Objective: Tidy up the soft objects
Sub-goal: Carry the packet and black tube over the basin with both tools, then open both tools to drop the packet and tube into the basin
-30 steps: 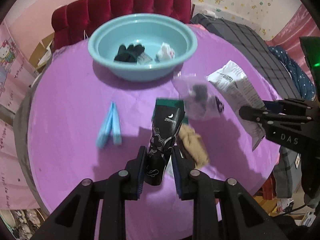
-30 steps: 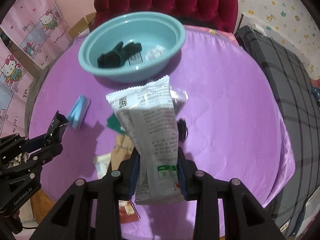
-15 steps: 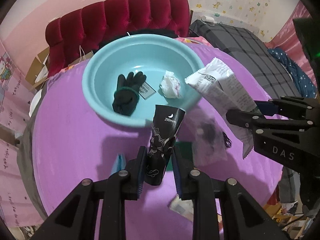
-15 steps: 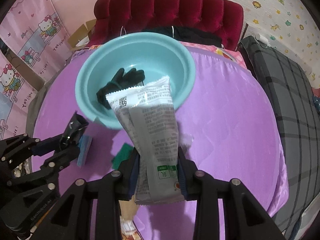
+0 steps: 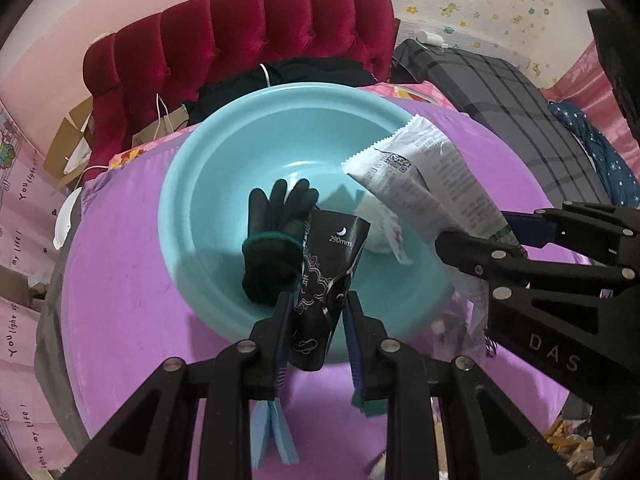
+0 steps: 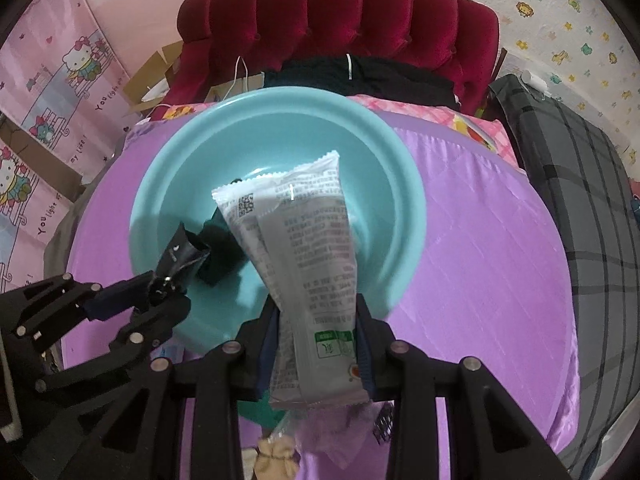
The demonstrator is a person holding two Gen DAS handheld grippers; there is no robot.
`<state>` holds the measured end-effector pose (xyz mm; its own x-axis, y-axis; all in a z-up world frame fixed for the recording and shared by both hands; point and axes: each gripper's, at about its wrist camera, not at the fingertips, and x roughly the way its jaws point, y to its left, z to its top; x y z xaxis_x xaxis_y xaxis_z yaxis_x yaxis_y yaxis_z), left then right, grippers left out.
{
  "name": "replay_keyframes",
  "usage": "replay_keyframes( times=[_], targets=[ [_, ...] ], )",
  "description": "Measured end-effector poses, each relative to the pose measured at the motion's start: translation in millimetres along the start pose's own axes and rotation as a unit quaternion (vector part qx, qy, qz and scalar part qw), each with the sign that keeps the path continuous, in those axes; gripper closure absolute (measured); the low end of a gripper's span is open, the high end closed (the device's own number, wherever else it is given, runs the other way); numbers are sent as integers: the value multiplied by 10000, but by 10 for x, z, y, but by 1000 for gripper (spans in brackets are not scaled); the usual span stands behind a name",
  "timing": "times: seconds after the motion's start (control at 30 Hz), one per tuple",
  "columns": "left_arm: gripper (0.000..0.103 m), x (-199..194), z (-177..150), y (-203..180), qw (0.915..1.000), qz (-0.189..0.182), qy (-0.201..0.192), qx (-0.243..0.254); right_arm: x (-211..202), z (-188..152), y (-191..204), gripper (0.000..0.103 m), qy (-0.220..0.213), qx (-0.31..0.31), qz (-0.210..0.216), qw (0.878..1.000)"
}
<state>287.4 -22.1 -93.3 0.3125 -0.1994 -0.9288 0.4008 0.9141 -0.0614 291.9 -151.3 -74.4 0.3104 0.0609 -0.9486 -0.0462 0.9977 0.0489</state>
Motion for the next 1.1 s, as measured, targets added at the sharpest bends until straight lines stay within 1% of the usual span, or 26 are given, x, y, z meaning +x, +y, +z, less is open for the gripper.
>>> replay_keyframes(
  times=[0.43, 0.5, 0.6, 0.73, 0.83, 0.93, 1.03, 1.07, 1.1],
  targets=[
    [76, 470, 398, 114, 9998, -43, 38, -178, 491, 497, -73, 66, 197, 405, 288, 9986],
    [76, 546, 435, 126, 9997, -118, 49, -228, 559, 541, -80, 66, 236, 447, 325, 9982],
    [76, 681, 466, 150, 9994, -134, 110, -298, 676, 606, -109, 66, 317, 541, 376, 9973],
    [76, 815, 491, 183, 9987, -176, 194, -430, 778, 639, -137, 66, 391, 605, 314, 9969],
    [76, 851, 501, 187, 9989, -165, 225, -387, 793, 651, -149, 66, 403, 629, 365, 9965],
    [73, 847, 516, 180, 9990, -140, 172, -395, 787, 669, -142, 64, 357, 621, 434, 9965],
    [68, 835, 491, 198, 9987, -142, 144, -468, 762, 687, -139, 55, 319, 658, 479, 9962],
    [65, 833, 486, 195, 9987, -128, 156, -466, 736, 690, -129, 49, 278, 648, 458, 9965],
    [52, 827, 477, 193, 9987, -93, 158, -467, 712, 696, -121, 45, 242, 641, 409, 9968]
  ],
)
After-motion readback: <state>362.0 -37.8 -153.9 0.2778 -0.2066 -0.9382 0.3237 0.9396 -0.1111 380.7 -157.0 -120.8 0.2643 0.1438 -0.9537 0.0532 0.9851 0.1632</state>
